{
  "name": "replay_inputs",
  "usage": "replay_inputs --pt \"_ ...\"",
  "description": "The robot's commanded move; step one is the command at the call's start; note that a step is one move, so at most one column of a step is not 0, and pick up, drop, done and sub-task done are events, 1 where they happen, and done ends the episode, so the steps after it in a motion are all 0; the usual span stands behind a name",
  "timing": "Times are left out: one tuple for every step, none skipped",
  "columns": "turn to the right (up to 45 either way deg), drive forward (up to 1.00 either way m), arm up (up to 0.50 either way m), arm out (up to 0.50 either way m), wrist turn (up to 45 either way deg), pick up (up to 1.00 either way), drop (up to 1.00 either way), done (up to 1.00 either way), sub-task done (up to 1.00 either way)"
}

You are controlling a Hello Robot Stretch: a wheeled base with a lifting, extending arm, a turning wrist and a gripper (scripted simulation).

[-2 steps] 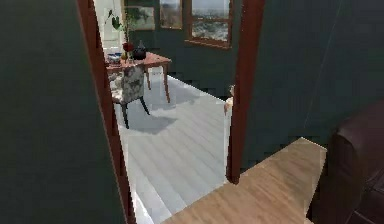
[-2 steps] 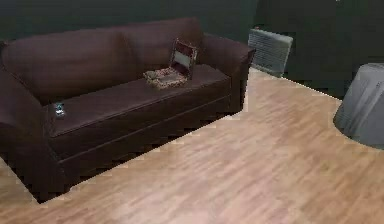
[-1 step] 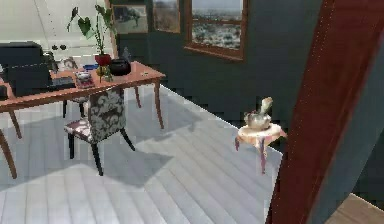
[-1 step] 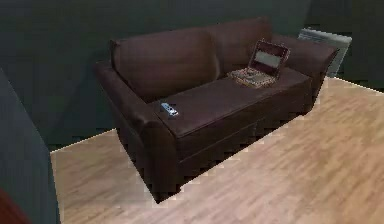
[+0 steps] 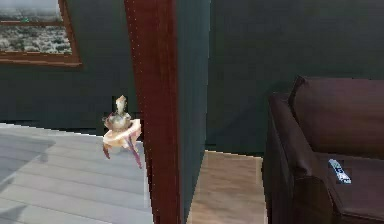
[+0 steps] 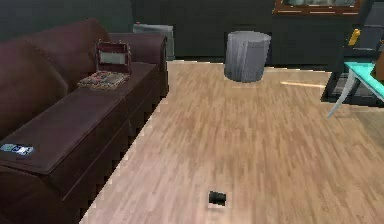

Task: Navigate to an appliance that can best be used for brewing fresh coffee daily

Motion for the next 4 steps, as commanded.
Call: replay_inputs --pt "0.0 0.05 0.00 0.00 0.0 0.00 0.00 0.00 0.00" --pt "-45.0 0.00 0.00 0.00 0.0 0.00 0.00 0.00 0.00" --pt "-30.0 0.00 0.00 0.00 0.0 0.00 0.00 0.00 0.00" --pt "0.0 0.50 0.00 0.00 0.0 0.00 0.00 0.00 0.00"
